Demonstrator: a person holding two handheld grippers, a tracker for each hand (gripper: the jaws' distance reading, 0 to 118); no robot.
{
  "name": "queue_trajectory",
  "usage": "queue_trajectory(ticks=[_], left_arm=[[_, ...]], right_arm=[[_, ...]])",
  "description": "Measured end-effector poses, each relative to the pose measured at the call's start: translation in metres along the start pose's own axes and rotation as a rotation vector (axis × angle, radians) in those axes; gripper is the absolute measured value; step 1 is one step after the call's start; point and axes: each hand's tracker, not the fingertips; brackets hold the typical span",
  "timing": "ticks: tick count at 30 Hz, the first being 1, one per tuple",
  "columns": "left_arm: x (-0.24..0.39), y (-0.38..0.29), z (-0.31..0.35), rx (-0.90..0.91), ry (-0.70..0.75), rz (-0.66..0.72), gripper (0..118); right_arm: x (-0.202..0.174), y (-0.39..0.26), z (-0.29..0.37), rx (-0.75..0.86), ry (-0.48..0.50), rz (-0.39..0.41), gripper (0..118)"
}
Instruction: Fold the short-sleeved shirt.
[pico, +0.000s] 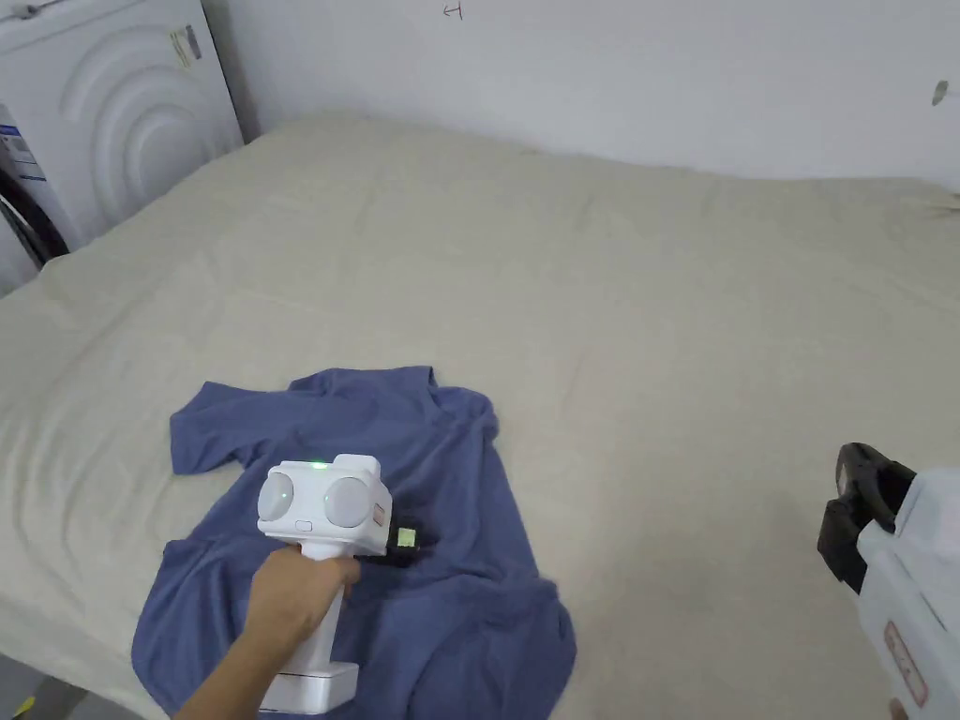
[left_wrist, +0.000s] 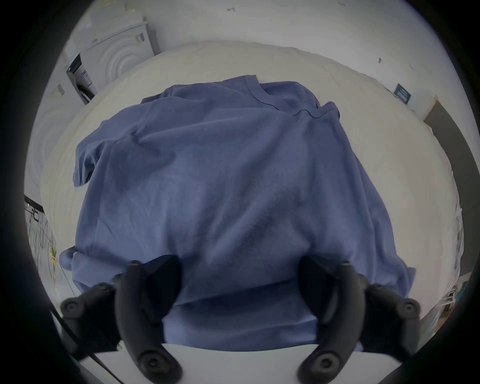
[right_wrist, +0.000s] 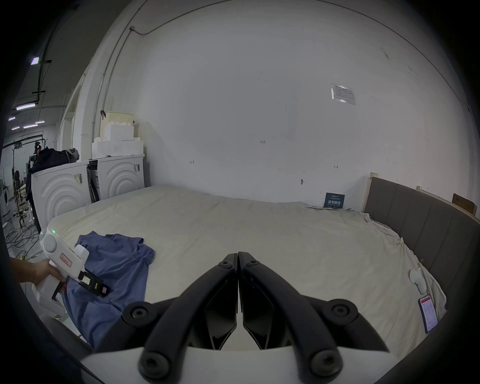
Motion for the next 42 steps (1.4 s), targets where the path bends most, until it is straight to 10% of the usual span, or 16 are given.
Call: queue_trajectory(ticks=[3,12,42], left_arm=[[0.007,-0.001,0.008,0.035,-0.027,-0.059,10],[-0.025,0.029,0.056,0.199,-0.241,0.255,3],[0.354,0.078,0.225,0.470,-0.703,-0.505,2]], right_arm=[[0.005,0.001,0.004,0.000,-0.008,-0.019,0],[0.027,0.006,0.029,0.027,-0.024,-0.066,0],[0.167,0.012,0.159,0.146,-0.392,-0.127,0]])
